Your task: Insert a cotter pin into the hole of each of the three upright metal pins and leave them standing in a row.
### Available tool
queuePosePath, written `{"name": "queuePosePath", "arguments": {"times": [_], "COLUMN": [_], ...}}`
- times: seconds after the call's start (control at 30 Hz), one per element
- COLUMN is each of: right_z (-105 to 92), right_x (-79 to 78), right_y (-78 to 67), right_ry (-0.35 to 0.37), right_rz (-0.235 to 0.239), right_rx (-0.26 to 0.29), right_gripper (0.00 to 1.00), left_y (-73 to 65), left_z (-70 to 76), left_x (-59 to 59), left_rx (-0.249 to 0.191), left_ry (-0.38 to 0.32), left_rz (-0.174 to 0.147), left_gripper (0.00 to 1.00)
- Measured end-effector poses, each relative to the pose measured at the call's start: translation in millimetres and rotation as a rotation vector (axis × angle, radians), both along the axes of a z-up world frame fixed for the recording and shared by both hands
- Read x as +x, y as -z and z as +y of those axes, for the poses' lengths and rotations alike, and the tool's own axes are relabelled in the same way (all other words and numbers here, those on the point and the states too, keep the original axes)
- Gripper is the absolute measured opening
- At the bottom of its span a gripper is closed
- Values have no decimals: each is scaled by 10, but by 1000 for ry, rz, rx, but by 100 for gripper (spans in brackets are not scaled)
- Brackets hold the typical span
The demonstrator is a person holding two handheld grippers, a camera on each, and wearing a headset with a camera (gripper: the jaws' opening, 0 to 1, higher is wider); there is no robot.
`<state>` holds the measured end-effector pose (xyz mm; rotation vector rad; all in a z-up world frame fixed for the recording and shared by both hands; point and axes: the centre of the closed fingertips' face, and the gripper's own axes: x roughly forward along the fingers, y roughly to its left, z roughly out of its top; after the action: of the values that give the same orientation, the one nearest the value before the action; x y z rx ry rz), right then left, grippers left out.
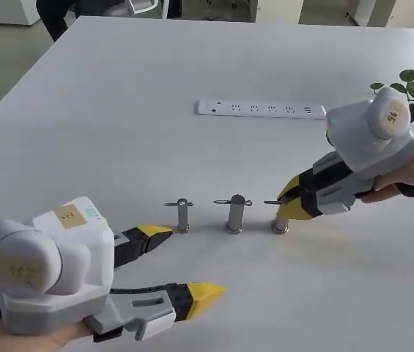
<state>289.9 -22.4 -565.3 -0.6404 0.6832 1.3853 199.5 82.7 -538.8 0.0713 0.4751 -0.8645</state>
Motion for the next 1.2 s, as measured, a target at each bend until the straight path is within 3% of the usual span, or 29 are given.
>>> {"name": "queuePosePath", "arguments": {"times": [0.27, 0.47, 0.57, 0.63, 0.8, 0.93, 1.2], "right_z": [37, 11, 6, 2, -16, -67, -47], "right_x": [-9, 2, -31, -91, -181, -212, -469], "right_y": [-38, -44, -91, -121, -210, -272, -347], "right_ry": [20, 102, 174, 223, 275, 382, 454], "right_rz": [31, 51, 68, 100, 79, 81, 103], "right_rx": [50, 43, 75, 87, 99, 109, 143], "right_gripper": [13, 22, 27, 34, 46, 60, 80], "left_y": [1, 7, -29, -65, -126, -148, -154], "left_z": [42, 119, 167, 194, 230, 226, 253], "left_x": [-9, -16, -2, 11, 31, 26, 37], "left_rx": [-1, 8, 4, 0, -11, -17, -30], "left_ry": [-9, -24, -41, -53, -82, -94, -124], "left_rz": [11, 26, 24, 23, 27, 37, 74], "left_gripper": [60, 62, 64, 65, 72, 78, 88]}}
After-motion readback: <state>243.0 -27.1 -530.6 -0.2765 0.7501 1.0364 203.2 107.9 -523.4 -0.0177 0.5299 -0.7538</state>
